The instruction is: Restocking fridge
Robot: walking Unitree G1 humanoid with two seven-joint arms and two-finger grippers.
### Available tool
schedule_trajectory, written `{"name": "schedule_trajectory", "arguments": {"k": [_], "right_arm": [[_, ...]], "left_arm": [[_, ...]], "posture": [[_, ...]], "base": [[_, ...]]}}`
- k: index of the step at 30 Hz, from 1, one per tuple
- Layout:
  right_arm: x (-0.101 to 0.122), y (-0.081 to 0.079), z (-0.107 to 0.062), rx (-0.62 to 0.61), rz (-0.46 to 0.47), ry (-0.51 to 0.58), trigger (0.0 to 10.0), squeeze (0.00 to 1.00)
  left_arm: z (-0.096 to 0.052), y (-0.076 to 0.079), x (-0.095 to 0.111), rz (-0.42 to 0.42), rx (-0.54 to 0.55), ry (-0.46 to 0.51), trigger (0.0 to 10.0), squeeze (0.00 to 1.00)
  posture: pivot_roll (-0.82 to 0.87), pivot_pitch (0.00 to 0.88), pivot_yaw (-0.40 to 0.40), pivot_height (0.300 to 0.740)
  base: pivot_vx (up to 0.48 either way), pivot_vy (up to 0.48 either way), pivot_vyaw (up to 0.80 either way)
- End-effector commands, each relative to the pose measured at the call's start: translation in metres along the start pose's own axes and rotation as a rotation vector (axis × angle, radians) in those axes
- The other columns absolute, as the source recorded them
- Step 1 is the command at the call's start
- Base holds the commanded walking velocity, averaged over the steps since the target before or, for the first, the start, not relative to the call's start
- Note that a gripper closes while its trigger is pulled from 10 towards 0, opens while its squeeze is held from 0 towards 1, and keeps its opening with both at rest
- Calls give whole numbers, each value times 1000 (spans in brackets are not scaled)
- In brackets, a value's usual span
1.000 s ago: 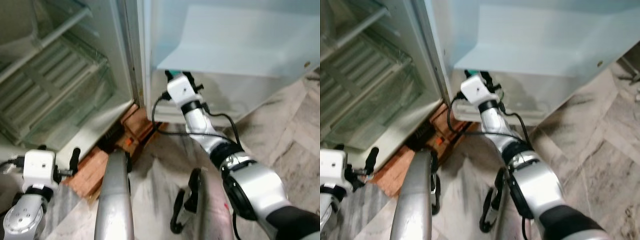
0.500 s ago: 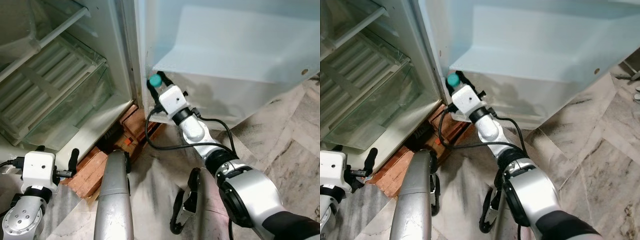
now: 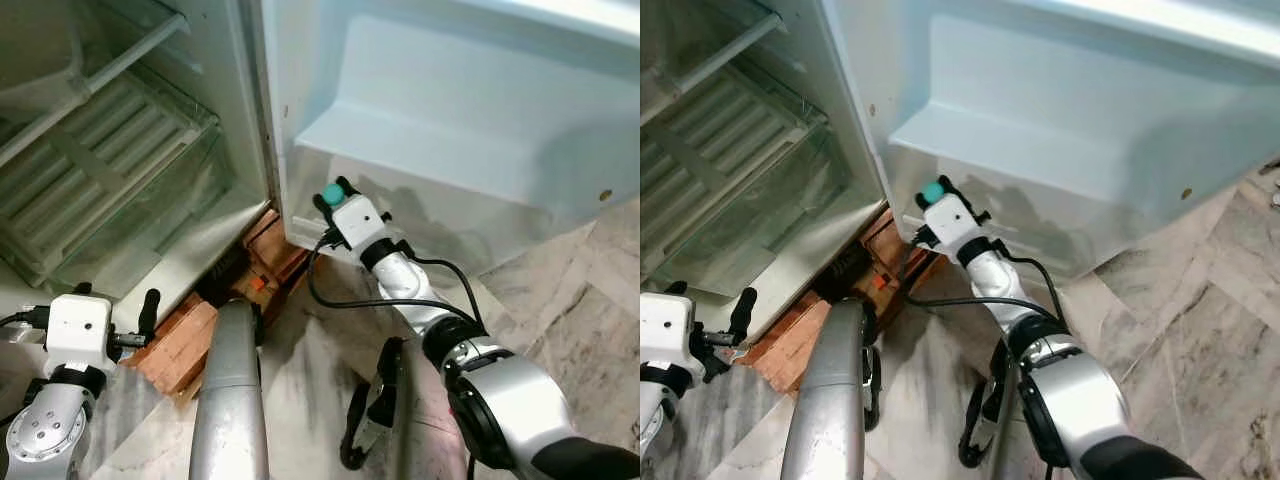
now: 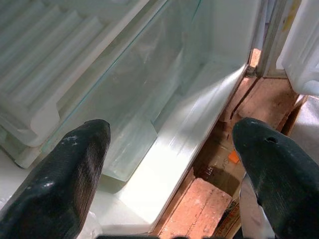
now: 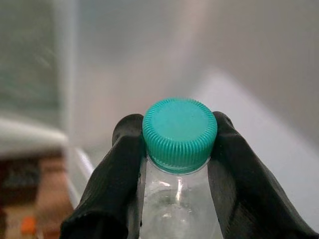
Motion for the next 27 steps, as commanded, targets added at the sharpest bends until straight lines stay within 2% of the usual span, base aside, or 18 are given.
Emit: {"name": "schedule_trajectory", "arguments": {"k": [1, 2, 3, 9, 17, 21, 27], "right_arm": [[-42, 4, -18, -42, 91, -187, 10000, 0], [-45, 6, -19, -52, 116, -203, 10000, 588], [-48, 8, -20, -63, 131, -216, 10000, 1000], [-52, 17, -20, -92, 169, -243, 10000, 1000], [-44, 23, -10, -103, 197, -241, 10000, 1000], [-43, 26, -7, -98, 181, -251, 10000, 1000], [-42, 43, -9, -116, 136, -219, 10000, 1000]], "left_arm": [[-3, -3, -11, 1, 3, -39, 10000, 0], [-2, -2, -11, 0, 1, -38, 10000, 0], [-1, -1, -10, 0, -2, -36, 10000, 0], [6, 0, -8, -1, -10, -27, 10000, 0], [15, 2, -8, -2, -17, -18, 10000, 0], [19, 2, -6, -4, -17, -8, 10000, 0], [29, 4, -5, -13, -26, 8, 10000, 0]], "posture": [[373, 308, -33, 592], [372, 307, -33, 592], [370, 305, -32, 592], [362, 289, -31, 592], [353, 261, -34, 592], [348, 244, -38, 592], [314, 204, -40, 592]], "base": [[0, 0, 0], [0, 0, 0], [0, 0, 0], [0, 0, 0], [0, 0, 0], [0, 0, 0], [0, 0, 0]]}}
Point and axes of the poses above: a point about 5 cm out from each wrist's last joint towards the gripper, its own z axis pointing out of the wrist towards the gripper, its own x axis along the axis of the wrist's last joint, y = z × x, the point moved 5 cm from there along z, pointing out of the wrist towards the gripper, and after that the axes turned 11 degrees about -z, right-handed, at the moved point
